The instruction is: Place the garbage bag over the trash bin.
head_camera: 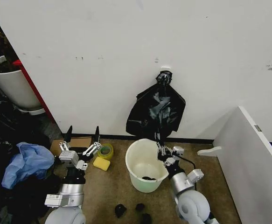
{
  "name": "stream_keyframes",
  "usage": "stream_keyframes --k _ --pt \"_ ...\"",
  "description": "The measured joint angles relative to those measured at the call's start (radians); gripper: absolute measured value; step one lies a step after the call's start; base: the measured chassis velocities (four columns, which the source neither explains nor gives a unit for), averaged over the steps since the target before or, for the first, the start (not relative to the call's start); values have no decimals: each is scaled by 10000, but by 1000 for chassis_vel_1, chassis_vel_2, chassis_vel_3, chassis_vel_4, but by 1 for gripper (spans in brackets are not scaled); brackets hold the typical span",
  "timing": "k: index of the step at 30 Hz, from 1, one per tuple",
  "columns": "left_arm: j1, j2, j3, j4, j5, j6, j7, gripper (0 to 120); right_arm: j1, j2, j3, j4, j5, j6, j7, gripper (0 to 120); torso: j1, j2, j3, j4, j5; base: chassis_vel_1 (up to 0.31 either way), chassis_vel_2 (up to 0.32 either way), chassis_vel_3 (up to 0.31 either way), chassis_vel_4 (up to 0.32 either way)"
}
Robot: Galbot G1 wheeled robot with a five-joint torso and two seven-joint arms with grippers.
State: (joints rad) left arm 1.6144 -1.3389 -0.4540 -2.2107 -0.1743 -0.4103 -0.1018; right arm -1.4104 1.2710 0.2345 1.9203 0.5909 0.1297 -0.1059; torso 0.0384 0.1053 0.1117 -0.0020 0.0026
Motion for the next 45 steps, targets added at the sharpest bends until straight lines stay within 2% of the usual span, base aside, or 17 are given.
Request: stream_keyframes --k 7,12,14,15,18,24,29,31,34,35,39,40,43,45 --pt "-239 47 6 78 -164 116 4 100 -354 -288 519 -732 -1239 792 -2376 0 0 0 0 0 1 0 0 0 0" --pt "-390 65 21 162 -217 163 7 100 -464 -319 745 -1007 -1612 1062 -3218 0 0 0 0 0 0 0 0 0 0" --pt "-467 71 32 200 -237 203 9 100 -518 -328 936 -1216 -1751 1225 -3926 0 0 0 0 0 1 0 0 0 0" --pt "-543 80 43 221 -260 252 12 100 -543 -339 1197 -1455 -1880 1358 -4820 0 0 0 0 0 1 0 0 0 0" --pt "-629 96 50 232 -284 308 17 100 -490 -370 1592 -1831 -1966 1398 -5874 0 0 0 0 -1 0 0 0 0 0" --pt "-655 98 42 238 -297 376 22 100 -245 -421 2079 -2407 -1975 1515 -6684 0 0 0 1 1 1 0 0 0 0" --pt "-627 64 44 238 -257 394 29 100 -134 -439 2239 -2643 -2189 2016 -6680 0 0 0 1 0 1 0 0 0 0" --pt "-596 32 47 234 -224 396 33 100 -117 -438 2222 -2584 -2037 2198 -6391 10 0 0 1 0 2 0 0 0 0" --pt "-549 12 47 222 -195 397 34 100 -114 -414 2167 -2333 -1739 2373 -5995 15 0 0 1 -1 1 0 0 0 0" --pt "-485 3 40 203 -149 397 36 100 -101 -346 2075 -1897 -1316 2707 -5500 25 0 0 1 2 1 0 0 0 0" --pt "-421 0 28 198 -91 393 36 100 -204 -270 2096 -1077 -740 2958 -5249 34 0 0 1 1 0 0 0 0 0" --pt "-395 -10 26 192 -72 389 36 100 -324 -268 2133 -686 -566 2981 -5109 42 0 0 1 1 -1 0 0 0 0" --pt "-296 -75 43 168 19 345 35 100 -558 -323 2268 -255 -715 2968 -4681 53 1 0 1 1 -1 0 0 0 0" --pt "-269 -83 51 156 37 336 35 100 -622 -337 2311 -246 -993 2949 -4545 55 1 0 1 0 -1 0 0 0 0"
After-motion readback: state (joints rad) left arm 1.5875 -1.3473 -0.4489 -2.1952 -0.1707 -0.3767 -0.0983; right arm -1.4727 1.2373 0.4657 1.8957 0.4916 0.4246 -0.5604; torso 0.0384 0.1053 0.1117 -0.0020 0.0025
